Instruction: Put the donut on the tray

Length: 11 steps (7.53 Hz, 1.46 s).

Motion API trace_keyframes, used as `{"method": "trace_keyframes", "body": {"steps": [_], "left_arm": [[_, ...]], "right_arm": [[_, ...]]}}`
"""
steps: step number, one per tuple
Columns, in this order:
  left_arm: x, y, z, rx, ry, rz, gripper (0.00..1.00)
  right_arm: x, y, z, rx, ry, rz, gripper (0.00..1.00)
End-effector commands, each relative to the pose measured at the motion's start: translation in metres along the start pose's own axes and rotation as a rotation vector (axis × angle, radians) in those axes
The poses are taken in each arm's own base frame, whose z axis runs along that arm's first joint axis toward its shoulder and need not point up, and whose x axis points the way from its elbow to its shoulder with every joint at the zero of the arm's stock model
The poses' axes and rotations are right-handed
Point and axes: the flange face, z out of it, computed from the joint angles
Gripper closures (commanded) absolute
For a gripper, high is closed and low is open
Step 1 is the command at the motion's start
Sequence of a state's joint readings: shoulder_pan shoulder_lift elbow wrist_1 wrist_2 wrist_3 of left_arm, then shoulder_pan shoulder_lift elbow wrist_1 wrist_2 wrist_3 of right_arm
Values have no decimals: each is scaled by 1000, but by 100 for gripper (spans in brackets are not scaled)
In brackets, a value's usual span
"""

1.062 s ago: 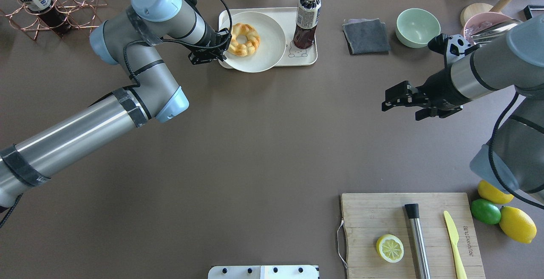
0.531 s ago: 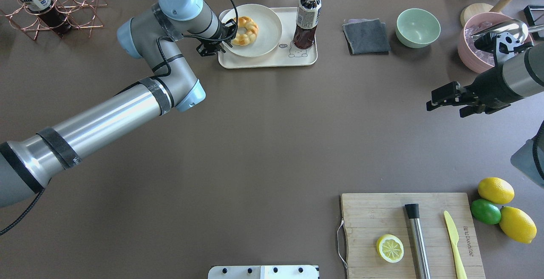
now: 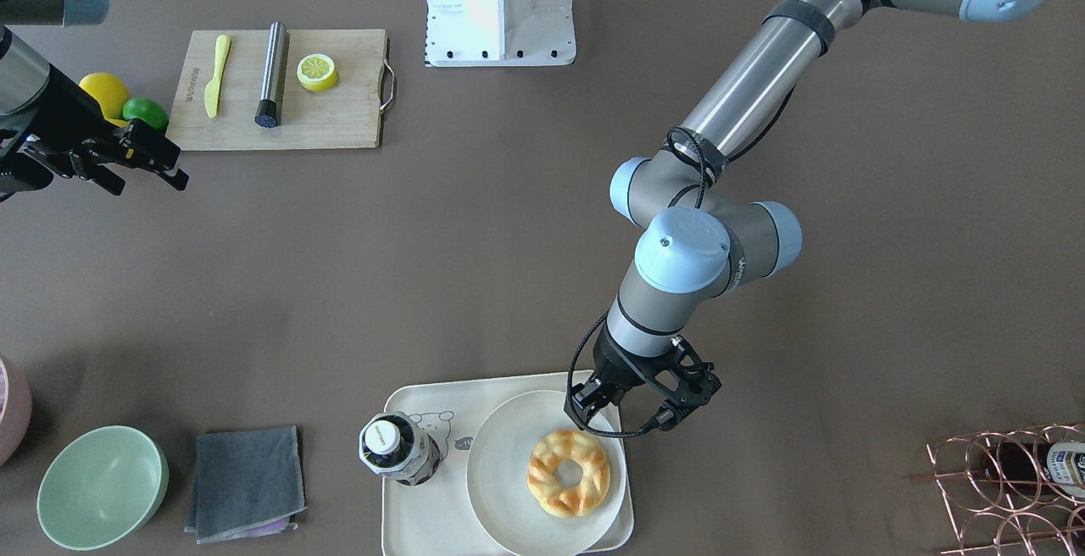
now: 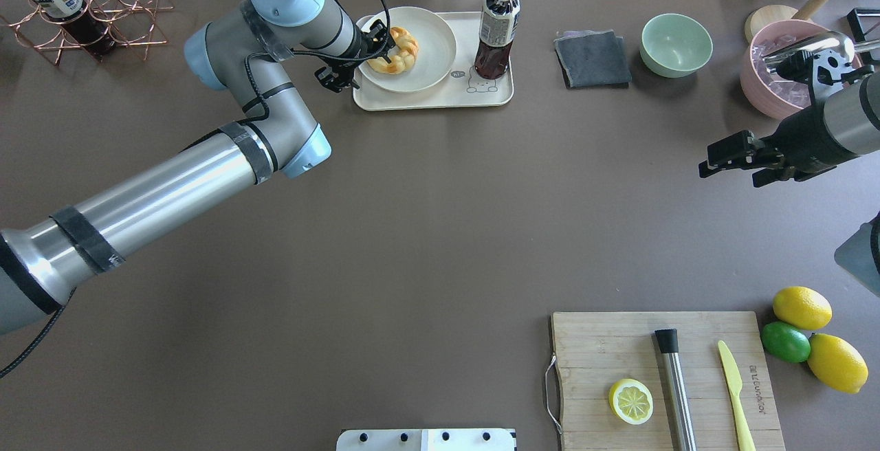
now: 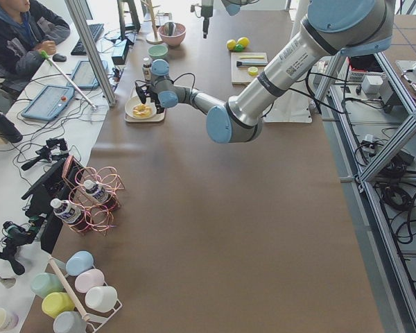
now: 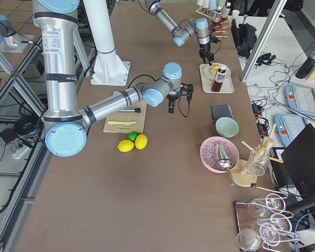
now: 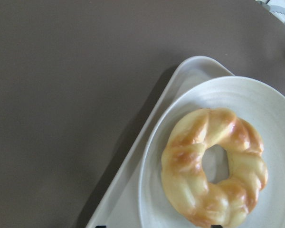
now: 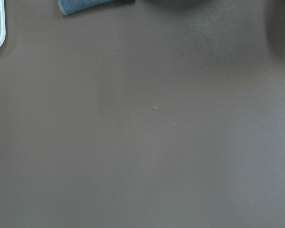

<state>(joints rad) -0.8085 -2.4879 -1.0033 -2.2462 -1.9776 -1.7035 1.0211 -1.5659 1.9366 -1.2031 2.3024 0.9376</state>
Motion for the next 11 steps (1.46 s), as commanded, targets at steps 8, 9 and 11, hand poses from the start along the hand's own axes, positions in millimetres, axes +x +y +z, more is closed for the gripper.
{"method": "trace_keyframes", "body": {"steps": [8, 9, 11], "left_arm": [[-330, -138, -300, -152, -271, 823, 20], [-376, -154, -309, -180, -291, 901, 19], [-467, -193, -345, -201, -335, 1044, 11]], "right_arm": [[297, -77, -69, -8, 123, -201, 0], [304, -84, -83, -24, 142, -214, 0], [313, -91, -102, -25, 185, -233, 0]]}}
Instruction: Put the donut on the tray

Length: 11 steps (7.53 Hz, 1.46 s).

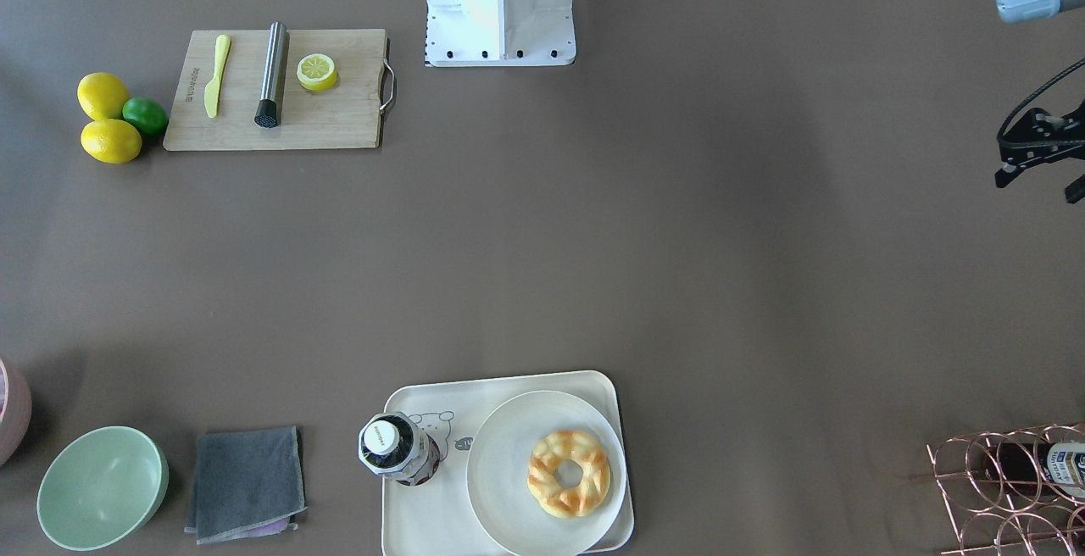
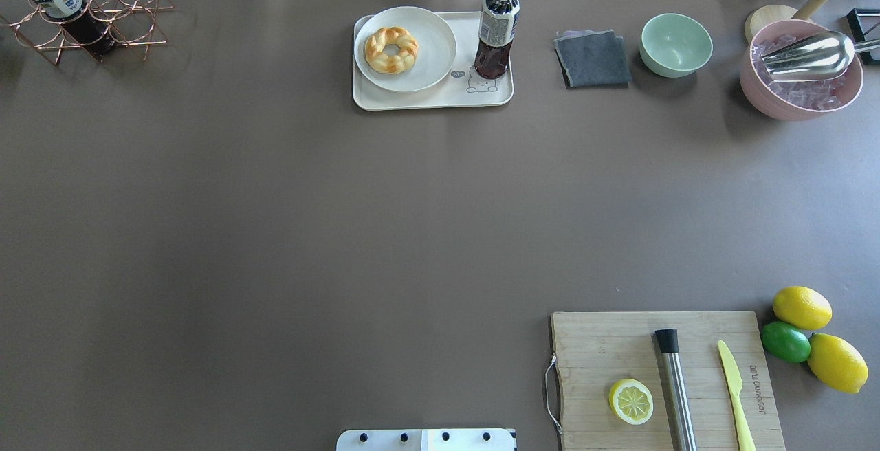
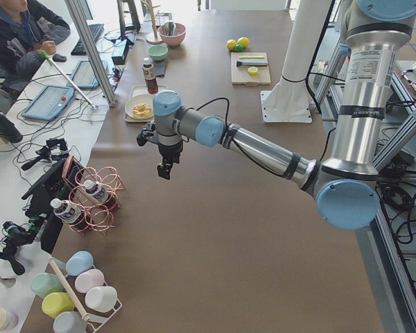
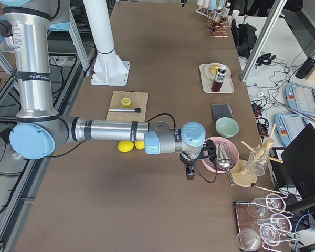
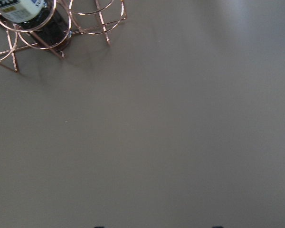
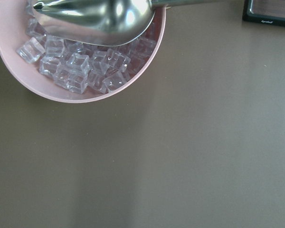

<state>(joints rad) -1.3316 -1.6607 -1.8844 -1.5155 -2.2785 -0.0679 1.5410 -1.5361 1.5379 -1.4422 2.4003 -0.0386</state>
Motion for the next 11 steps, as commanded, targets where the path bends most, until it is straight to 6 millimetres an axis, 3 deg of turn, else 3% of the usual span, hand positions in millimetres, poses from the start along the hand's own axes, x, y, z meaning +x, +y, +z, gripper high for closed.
{"method": "trace_keyframes", "body": {"steps": [1, 3, 4, 11], "left_arm": [[-106, 80, 3, -41, -34, 119, 4], [-139, 120, -5, -41, -47, 93, 4], [-143, 130, -4, -45, -49, 93, 3], [-157, 154, 15, -88, -36, 24, 3]], "right_arm": [[18, -2, -20, -6, 76, -21, 0], [19, -3, -20, -8, 97, -24, 0], [19, -3, -21, -7, 99, -23, 0], [11, -9, -29, 11, 99, -39, 0]]}}
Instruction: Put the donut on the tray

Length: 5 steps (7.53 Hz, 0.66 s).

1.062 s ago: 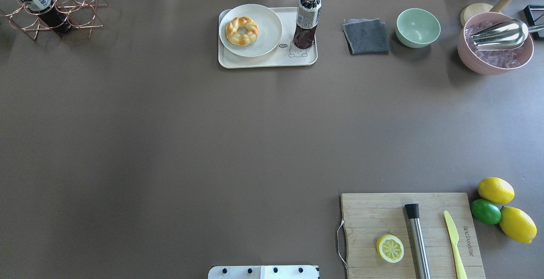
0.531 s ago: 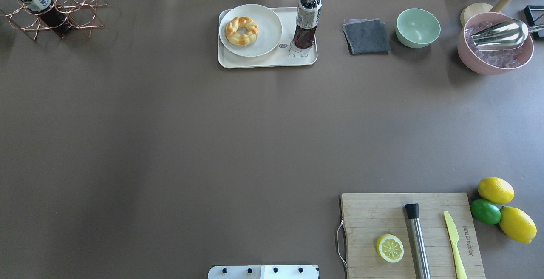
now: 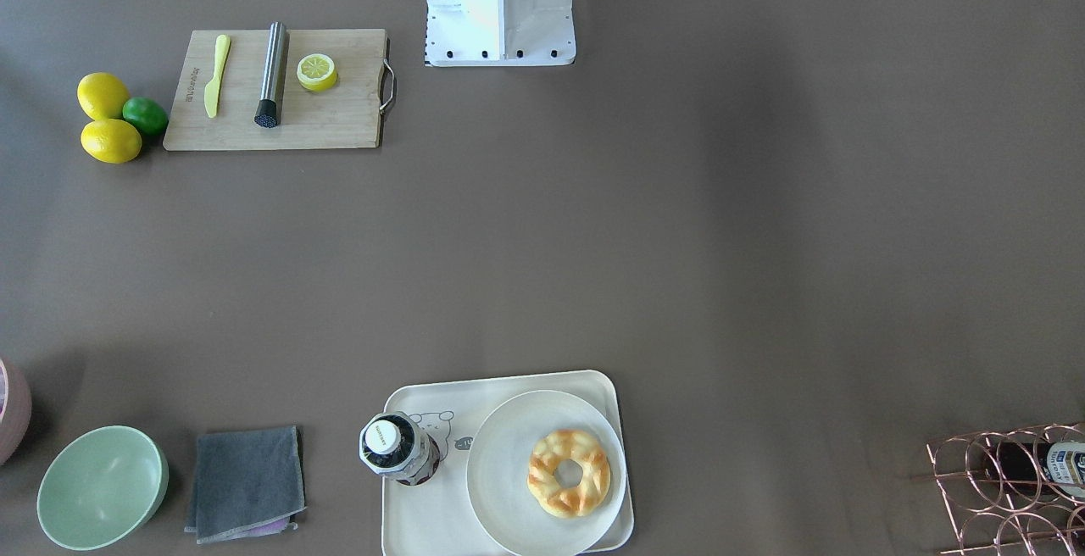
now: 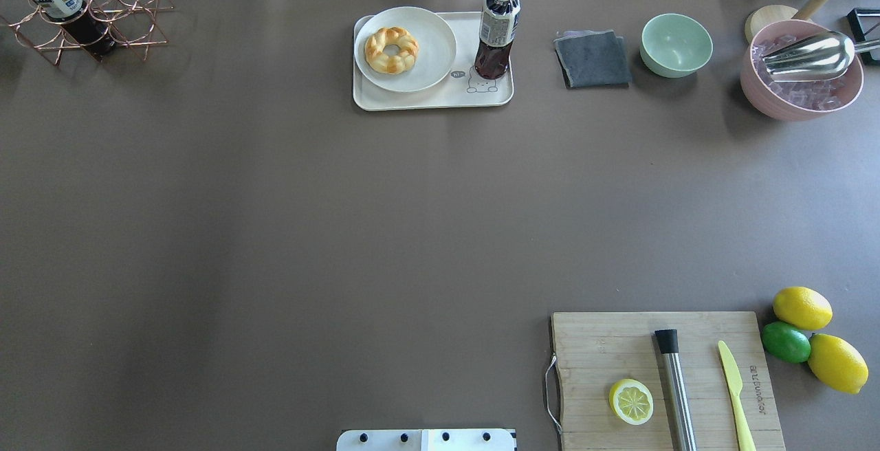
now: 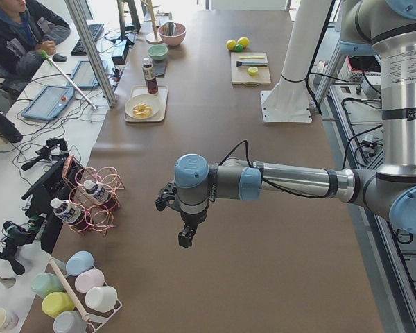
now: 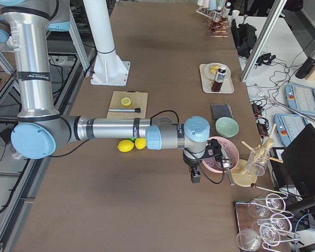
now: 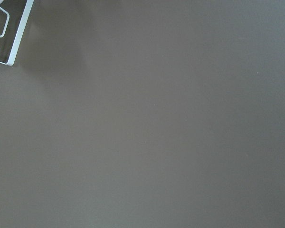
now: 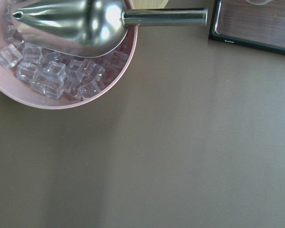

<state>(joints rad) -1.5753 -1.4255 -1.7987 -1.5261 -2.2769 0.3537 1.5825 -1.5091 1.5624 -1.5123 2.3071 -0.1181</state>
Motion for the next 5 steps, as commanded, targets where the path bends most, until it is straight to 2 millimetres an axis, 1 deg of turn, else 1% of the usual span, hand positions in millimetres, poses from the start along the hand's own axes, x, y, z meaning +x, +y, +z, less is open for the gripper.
{"method": "trace_keyframes", "body": {"steps": [1, 2, 5], "left_arm": [[0, 1, 0, 0, 1, -11, 3], [7, -2, -10, 25, -11, 14, 3], [9, -5, -12, 33, -14, 31, 3]], "right_arm": [[0, -1, -2, 5, 1, -2, 0], [1, 1, -2, 5, 0, 3, 0], [-1, 4, -13, 26, 5, -3, 0]]}}
